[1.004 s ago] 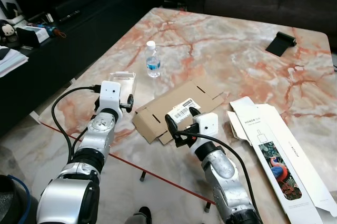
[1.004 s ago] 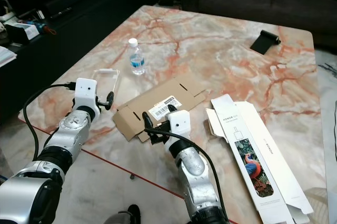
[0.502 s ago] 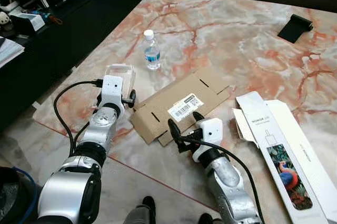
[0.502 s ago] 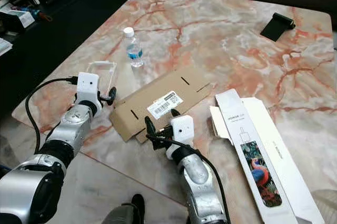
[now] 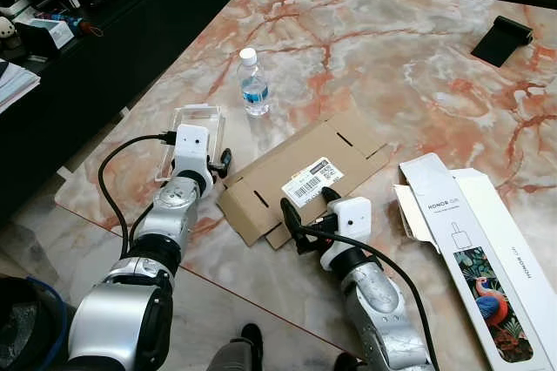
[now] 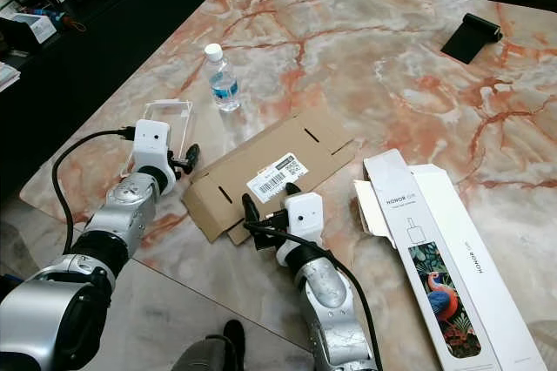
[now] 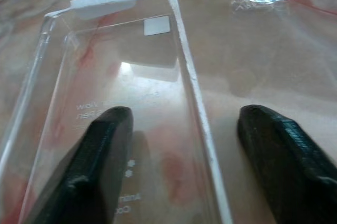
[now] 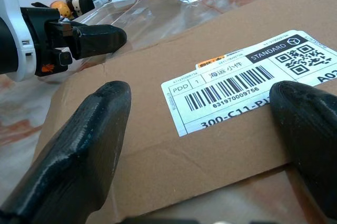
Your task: Picking trash to rubbish bin
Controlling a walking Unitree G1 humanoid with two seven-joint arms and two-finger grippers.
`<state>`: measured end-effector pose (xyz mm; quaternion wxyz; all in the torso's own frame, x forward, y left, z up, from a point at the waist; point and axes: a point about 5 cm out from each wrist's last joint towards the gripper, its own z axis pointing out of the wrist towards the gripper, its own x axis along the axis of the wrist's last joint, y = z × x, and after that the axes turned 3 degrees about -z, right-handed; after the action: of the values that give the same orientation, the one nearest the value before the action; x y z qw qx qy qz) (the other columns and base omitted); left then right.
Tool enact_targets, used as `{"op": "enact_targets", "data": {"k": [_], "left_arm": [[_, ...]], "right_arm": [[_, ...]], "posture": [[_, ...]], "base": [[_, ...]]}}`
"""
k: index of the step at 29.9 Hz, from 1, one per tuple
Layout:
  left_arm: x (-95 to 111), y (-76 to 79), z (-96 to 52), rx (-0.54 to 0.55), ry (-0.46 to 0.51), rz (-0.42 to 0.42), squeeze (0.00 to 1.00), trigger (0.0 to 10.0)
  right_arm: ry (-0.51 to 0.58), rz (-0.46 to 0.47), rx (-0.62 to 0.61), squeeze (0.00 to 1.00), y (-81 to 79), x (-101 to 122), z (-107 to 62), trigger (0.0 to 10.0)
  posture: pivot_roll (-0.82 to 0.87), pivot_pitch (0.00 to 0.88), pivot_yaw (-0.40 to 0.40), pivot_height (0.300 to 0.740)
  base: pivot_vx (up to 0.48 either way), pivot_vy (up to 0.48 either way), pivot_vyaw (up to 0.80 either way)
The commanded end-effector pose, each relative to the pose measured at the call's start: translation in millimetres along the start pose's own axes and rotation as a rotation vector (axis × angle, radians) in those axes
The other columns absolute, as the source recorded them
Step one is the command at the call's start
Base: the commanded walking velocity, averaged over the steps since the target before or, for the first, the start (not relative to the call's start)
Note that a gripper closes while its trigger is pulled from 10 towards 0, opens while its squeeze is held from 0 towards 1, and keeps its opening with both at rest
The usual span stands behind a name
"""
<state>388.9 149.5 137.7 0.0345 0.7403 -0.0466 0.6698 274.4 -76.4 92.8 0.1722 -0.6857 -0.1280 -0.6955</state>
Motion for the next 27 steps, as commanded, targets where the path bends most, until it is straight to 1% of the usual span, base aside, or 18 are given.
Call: {"op": "enact_targets", "data": {"k": [1,12,20,22,27], "left_arm": [[-18.6,1.0,-4.0,-0.008,-0.085,-0.003,0.0,0.0],[-23.2,0.6,-6.6,0.001,-0.085,-0.005,0.0,0.0],[-30.6,-5.9,-11.0,0.009,-0.098,0.013,0.0,0.0],[-33.5,-6.9,-13.5,0.01,-0.092,0.02,0.0,0.0],[-35.8,-11.0,-17.1,0.032,-0.073,0.02,0.0,0.0]], "right_arm": [[0.003,0.054,0.028,0.0,-17.1,0.3,5.2,10.0],[0.008,0.043,0.032,0.0,-13.6,1.4,14.0,10.0],[0.027,0.04,0.029,0.0,-11.2,4.9,25.2,10.0],[0.026,0.038,0.028,0.0,-8.6,4.1,28.3,10.0],[0.018,0.027,0.038,0.0,-6.0,1.8,31.6,10.0]], "posture": [[0.06,0.222,0.103,0.74],[0.07,0.185,0.096,0.74],[0.09,0.148,0.105,0.74],[0.12,0.123,0.092,0.74],[0.12,0.108,0.076,0.74]], "base": [[0.0,0.0,0.0],[0.0,0.0,0.0],[0.0,0.0,0.0],[0.0,0.0,0.0],[0.0,0.0,0.0]]}}
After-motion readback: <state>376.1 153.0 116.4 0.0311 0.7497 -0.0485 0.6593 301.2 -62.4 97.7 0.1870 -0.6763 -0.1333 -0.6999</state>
